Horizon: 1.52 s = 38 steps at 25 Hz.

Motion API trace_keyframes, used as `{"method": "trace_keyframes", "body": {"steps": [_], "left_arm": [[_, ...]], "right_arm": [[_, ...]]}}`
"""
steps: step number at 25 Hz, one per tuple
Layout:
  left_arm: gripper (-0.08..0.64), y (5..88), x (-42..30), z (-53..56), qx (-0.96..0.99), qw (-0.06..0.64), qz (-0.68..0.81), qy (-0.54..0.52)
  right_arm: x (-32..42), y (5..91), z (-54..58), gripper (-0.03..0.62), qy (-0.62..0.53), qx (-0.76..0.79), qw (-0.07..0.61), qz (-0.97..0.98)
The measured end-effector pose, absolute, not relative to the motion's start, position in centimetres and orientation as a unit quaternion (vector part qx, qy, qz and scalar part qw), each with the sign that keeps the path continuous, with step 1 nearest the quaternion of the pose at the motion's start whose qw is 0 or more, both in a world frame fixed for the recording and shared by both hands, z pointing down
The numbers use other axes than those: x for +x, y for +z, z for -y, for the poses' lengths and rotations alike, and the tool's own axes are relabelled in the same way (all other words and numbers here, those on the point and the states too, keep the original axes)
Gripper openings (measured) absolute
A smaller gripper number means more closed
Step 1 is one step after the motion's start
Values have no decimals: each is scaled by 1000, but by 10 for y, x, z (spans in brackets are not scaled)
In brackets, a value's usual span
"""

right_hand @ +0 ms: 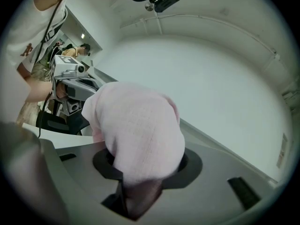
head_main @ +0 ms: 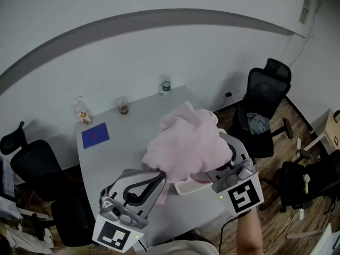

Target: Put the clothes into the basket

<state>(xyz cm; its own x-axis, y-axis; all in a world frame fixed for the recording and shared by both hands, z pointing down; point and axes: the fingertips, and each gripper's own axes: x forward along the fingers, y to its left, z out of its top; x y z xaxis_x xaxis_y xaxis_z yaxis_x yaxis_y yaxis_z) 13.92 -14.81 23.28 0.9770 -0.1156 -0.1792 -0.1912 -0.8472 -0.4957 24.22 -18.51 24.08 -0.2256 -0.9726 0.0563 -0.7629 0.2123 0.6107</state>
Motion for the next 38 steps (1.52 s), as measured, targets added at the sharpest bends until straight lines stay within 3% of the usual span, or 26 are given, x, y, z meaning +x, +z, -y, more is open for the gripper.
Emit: {"method": "trace_keyframes", "body": {"steps": [20, 38], "left_arm": [[6, 262, 284, 133, -970, 232, 21, 73], [6, 390, 345, 155, -988, 144, 13, -62]], "right_arm": [[395, 260, 144, 173, -181, 668, 251, 677], [446, 451, 178, 184, -1, 635, 232, 737]]}}
